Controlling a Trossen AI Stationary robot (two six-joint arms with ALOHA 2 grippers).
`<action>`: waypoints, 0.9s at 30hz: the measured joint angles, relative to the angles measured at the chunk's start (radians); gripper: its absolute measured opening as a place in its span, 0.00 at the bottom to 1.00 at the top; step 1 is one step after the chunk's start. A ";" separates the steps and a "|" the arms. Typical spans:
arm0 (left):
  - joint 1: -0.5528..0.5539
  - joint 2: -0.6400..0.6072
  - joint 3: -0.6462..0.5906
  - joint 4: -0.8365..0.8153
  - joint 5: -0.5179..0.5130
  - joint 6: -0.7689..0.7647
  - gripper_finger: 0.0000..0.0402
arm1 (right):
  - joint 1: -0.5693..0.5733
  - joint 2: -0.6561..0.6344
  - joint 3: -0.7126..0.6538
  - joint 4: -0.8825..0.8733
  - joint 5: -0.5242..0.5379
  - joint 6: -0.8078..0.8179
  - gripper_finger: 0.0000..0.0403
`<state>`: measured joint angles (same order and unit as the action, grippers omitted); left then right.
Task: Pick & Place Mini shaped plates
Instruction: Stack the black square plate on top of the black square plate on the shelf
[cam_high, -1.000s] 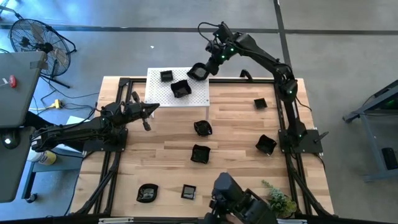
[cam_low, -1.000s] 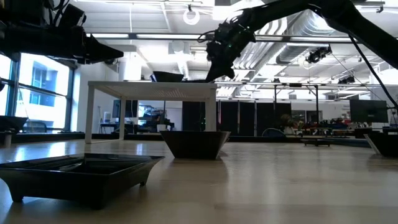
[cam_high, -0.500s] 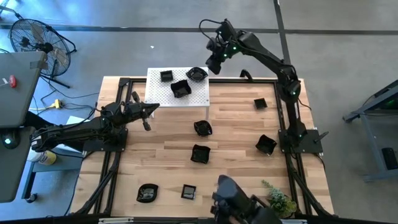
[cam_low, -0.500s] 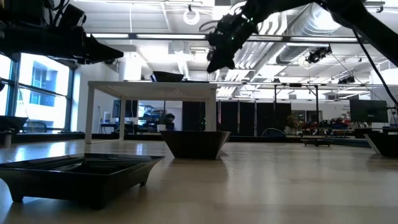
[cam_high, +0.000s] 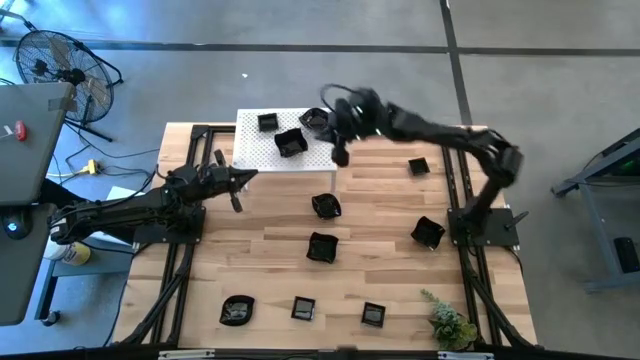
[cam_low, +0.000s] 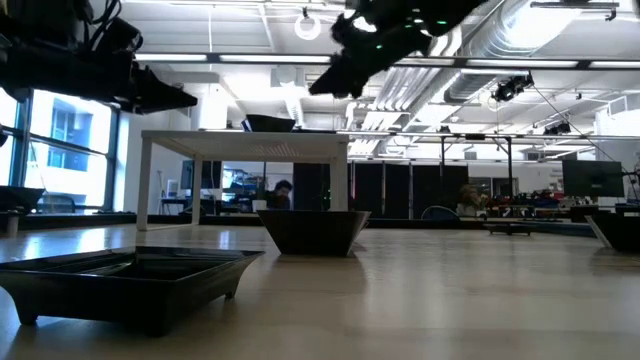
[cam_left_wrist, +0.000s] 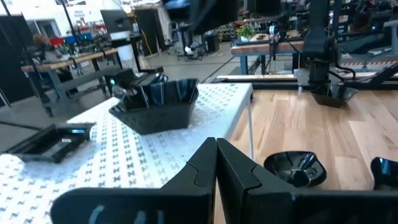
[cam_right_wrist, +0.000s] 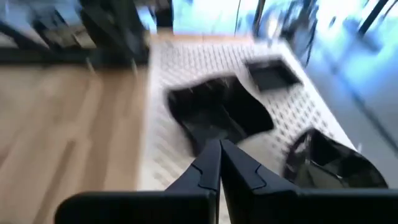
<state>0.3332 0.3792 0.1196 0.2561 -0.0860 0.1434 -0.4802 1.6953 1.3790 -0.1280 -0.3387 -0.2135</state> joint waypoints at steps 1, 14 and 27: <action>0.000 0.003 0.000 -0.004 0.000 -0.005 0.01 | 0.019 -0.046 -0.086 0.086 0.012 0.033 0.00; -0.005 0.136 0.073 0.059 0.132 -0.156 0.01 | 0.179 -0.512 -0.879 0.829 0.322 0.162 0.01; -0.338 0.538 0.291 -0.110 -0.041 -0.148 0.01 | 0.179 -0.660 -1.206 1.156 0.430 0.122 0.01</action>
<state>-0.0043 0.9172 0.4109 0.1456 -0.1273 -0.0050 -0.3012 1.0351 0.1733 1.0282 0.0914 -0.0912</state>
